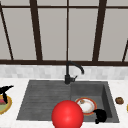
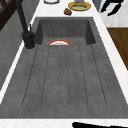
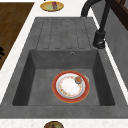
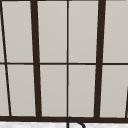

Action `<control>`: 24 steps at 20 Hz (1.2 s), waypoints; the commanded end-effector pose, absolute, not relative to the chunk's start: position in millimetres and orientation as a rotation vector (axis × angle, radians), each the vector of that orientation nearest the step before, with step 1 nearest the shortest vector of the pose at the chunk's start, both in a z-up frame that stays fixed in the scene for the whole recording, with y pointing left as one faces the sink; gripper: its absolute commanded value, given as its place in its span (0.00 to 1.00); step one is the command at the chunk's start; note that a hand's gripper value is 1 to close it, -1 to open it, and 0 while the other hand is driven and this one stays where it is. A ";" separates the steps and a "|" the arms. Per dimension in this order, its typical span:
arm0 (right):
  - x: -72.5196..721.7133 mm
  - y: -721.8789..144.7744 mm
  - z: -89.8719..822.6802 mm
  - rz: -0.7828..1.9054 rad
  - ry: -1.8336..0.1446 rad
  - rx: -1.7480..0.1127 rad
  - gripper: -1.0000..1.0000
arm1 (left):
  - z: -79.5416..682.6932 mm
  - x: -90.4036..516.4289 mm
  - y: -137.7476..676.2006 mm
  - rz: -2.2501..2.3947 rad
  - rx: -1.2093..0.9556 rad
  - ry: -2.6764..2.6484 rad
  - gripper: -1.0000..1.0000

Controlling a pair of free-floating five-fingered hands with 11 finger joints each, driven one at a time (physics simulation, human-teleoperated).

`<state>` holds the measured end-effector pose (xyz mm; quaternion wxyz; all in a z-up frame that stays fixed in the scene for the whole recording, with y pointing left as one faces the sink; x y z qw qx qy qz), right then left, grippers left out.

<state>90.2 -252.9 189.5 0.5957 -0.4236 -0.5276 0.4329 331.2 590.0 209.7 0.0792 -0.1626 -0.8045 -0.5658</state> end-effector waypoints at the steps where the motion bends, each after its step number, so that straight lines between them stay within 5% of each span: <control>1: 90.2 -252.9 189.5 1.005 -1.225 -0.984 0.50 | 209.7 331.3 590.2 -1.691 -0.487 -2.409 0.00; 24: 90.2 -252.9 189.5 1.005 -1.225 -0.984 0.50 | 182.4 282.0 476.4 -1.827 -0.352 -2.294 0.00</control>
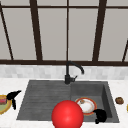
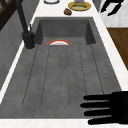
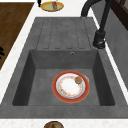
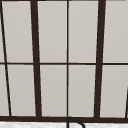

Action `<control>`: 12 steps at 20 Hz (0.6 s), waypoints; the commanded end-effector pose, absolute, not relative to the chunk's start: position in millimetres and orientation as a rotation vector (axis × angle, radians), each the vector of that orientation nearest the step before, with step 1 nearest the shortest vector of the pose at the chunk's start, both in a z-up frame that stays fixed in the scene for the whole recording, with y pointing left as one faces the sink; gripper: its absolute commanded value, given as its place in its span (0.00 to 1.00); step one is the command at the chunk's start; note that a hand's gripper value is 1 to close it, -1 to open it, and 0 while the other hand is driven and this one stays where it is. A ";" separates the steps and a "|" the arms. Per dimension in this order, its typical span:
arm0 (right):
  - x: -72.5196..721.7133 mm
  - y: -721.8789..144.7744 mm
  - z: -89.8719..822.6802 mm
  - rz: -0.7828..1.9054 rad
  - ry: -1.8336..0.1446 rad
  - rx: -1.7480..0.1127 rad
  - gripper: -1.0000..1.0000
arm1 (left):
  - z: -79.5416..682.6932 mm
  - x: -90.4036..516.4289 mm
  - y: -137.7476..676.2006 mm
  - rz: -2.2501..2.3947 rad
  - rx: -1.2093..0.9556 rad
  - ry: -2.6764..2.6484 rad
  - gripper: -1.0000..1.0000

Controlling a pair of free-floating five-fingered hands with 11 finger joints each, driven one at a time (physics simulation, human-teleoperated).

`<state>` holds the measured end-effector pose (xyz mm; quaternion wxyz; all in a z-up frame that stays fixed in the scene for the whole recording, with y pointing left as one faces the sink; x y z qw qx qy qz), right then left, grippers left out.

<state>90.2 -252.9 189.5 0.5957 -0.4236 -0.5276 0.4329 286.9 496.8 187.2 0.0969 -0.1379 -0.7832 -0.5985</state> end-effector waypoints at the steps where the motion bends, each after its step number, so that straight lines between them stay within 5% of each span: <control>1: 90.2 -252.9 189.5 1.005 -1.225 -0.984 0.50 | 180.3 280.1 469.9 -1.829 -0.351 -2.291 0.00; 12: 90.2 -252.9 189.5 1.005 -1.225 -0.984 0.50 | 165.0 271.6 428.4 -1.807 -0.164 -2.338 0.00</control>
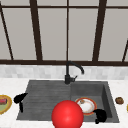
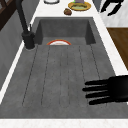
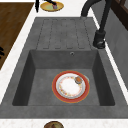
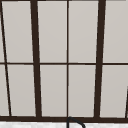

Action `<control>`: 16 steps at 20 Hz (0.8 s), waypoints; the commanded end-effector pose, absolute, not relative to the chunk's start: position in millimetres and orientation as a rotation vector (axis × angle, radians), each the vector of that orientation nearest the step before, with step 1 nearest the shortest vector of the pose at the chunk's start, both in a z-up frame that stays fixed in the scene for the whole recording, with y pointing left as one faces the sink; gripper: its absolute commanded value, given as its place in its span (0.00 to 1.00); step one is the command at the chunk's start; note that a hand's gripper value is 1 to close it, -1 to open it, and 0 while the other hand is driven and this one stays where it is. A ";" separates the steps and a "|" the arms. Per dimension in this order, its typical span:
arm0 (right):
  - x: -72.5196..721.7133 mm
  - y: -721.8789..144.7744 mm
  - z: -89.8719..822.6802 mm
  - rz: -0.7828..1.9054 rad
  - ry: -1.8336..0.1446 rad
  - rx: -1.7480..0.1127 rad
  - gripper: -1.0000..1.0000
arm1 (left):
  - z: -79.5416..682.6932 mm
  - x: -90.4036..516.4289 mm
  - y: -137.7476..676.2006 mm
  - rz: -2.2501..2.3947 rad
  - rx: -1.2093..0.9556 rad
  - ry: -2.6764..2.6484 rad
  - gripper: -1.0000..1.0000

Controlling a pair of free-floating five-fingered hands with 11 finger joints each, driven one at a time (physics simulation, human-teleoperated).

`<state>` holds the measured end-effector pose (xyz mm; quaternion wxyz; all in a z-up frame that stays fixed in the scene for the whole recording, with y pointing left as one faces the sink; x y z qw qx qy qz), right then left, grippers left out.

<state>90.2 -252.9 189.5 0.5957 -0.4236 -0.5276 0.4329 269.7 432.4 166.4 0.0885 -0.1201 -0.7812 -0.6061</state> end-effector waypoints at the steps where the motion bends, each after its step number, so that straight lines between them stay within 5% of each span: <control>1: 90.2 -252.9 189.5 1.005 -1.225 -0.984 0.50 | 164.6 271.9 425.8 -1.815 -0.147 -2.346 0.00; 16: 90.2 -252.9 189.5 1.005 -1.225 -0.984 0.50 | 103.0 270.0 407.7 -1.837 0.009 -2.264 0.00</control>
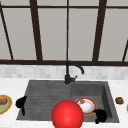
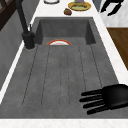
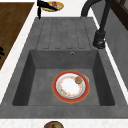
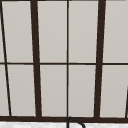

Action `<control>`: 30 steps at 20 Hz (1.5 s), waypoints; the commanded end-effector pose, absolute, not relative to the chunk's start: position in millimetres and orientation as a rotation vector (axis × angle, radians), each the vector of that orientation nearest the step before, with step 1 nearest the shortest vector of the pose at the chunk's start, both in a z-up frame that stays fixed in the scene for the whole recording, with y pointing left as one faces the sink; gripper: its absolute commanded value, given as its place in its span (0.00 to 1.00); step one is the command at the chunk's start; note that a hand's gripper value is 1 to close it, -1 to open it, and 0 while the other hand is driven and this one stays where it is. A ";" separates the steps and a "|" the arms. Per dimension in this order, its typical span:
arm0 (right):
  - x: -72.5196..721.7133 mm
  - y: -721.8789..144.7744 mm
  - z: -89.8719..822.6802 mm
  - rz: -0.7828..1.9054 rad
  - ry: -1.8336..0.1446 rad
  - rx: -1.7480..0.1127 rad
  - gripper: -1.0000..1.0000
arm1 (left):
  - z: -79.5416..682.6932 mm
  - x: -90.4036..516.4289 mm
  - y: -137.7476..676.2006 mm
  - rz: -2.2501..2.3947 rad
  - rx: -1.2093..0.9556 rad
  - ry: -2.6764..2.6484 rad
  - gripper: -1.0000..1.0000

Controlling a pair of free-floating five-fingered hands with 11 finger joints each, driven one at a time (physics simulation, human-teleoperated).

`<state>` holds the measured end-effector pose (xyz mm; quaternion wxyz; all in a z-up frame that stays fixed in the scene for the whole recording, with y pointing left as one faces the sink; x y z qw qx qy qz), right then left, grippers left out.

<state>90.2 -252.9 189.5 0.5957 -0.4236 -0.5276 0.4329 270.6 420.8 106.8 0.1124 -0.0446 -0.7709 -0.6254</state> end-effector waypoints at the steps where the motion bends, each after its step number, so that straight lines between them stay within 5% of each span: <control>1: 90.2 -252.9 189.5 1.005 -1.225 -0.984 0.50 | 105.0 266.1 406.7 -1.852 0.016 -2.243 0.00; 30: 90.2 -252.9 189.5 1.005 -1.225 -0.984 0.50 | 212.8 106.1 306.5 -1.931 -0.027 -2.214 0.00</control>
